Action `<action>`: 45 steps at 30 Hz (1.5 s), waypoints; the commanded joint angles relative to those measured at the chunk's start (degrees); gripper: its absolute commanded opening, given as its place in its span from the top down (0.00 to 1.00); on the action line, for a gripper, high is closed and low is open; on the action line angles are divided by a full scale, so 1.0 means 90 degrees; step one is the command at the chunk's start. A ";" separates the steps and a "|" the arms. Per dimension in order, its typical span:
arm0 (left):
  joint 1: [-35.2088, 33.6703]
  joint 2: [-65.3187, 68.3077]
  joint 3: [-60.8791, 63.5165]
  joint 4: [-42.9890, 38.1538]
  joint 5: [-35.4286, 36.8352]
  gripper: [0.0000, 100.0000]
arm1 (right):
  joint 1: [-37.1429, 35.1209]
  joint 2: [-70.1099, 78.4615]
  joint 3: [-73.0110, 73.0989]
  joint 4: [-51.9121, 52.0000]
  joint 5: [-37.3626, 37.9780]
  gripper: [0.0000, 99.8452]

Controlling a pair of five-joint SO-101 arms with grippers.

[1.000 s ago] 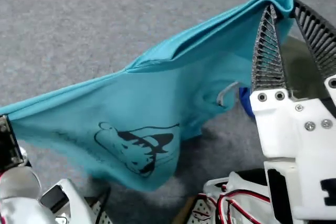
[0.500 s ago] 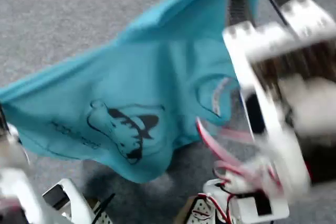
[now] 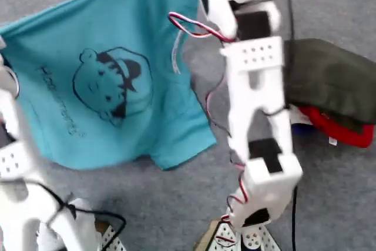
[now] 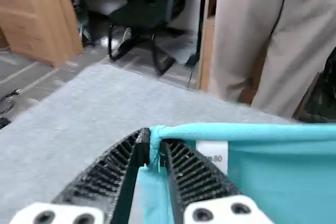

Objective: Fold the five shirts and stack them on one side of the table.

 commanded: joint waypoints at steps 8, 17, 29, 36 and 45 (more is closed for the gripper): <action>0.0107 0.4000 -0.2647 -0.0400 0.0137 0.98 | -0.0210 0.2466 -0.2515 -0.0244 -0.0225 1.00; 0.0274 0.7165 -0.6173 0.1748 0.0137 0.98 | -0.0239 0.3844 -0.3902 0.0293 -0.0205 1.00; 0.0137 0.8767 -1.0403 0.5939 -0.0391 0.98 | -0.0259 0.3873 -0.4440 0.2325 0.0264 1.00; -0.0274 0.8825 -1.3070 0.8166 -0.0440 0.98 | -0.0591 0.3853 -0.5778 0.4581 0.0918 1.00; -0.0459 0.8767 -1.2474 0.8293 -0.1182 0.98 | -0.0542 0.3736 -0.6002 0.6379 0.2032 1.00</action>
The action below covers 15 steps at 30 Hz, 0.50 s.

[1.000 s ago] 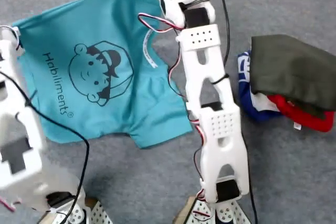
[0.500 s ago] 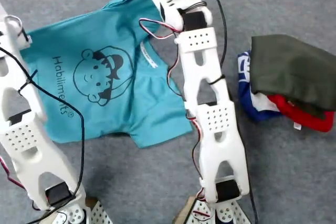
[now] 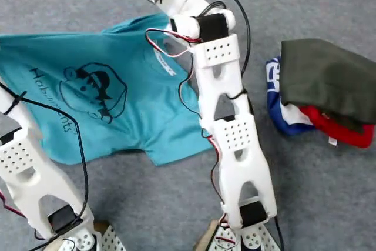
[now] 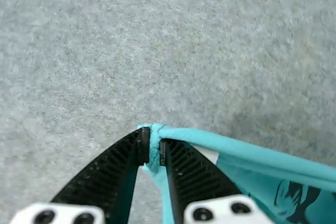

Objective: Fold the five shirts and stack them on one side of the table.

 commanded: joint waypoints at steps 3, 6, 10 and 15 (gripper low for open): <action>-0.0049 -0.0161 0.1104 0.0088 -0.0625 0.98 | 0.0357 -0.0503 -0.0288 0.0733 0.0156 1.00; -0.0010 -0.0161 0.1719 0.0088 -0.0879 0.98 | 0.0484 -0.0552 -0.0278 0.0967 0.0440 1.00; 0.0215 -0.0181 0.2647 0.0088 -0.1299 0.98 | 0.0542 -0.0542 -0.0259 0.1026 0.0527 1.00; 0.0283 -0.0884 0.3956 0.0059 -0.1719 0.98 | 0.0484 -0.0532 -0.0249 0.1026 0.0527 1.00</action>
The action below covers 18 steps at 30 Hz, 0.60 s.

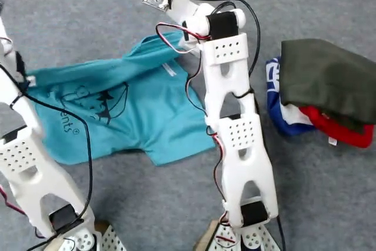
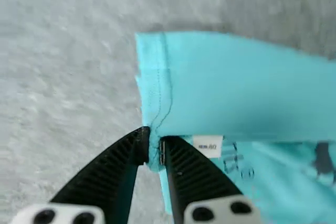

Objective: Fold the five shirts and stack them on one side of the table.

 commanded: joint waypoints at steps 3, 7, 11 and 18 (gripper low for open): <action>0.0049 -0.1372 0.1319 0.0049 -0.0469 0.98 | 0.0044 -0.0513 -0.0249 0.0117 0.0068 1.00; 0.0049 -0.2291 0.2559 0.0029 -0.0586 0.98 | -0.0103 -0.0601 -0.0249 0.0127 0.0029 1.00; -0.0029 -0.3297 0.4630 -0.0957 -0.0596 0.98 | -0.0142 -0.0894 -0.0005 0.0137 0.0078 1.00; 0.0156 -0.5260 0.8488 -0.3136 -0.0576 0.98 | 0.0063 -0.2105 0.2232 0.0127 0.0469 1.00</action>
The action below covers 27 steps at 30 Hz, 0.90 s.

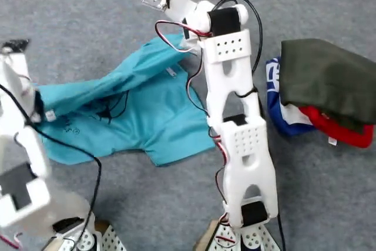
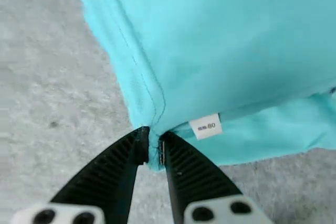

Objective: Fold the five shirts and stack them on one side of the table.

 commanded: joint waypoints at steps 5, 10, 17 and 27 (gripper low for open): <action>-0.0068 -0.1499 0.2501 -0.1875 0.0000 0.98 | -0.0005 -0.1792 0.2212 0.0078 0.0225 1.00; -0.0469 -0.1470 0.2237 -0.2833 0.0908 0.98 | -0.0024 -0.2134 0.2662 -0.0371 0.0068 1.00; -0.0840 -0.2125 -0.0039 -0.2989 0.2647 0.98 | 0.0024 -0.2779 0.0581 -0.0762 -0.1123 1.00; -0.0899 -0.4742 -0.0801 -0.1582 0.2491 0.98 | 0.0054 -0.3912 -0.1646 -0.0879 -0.1631 1.00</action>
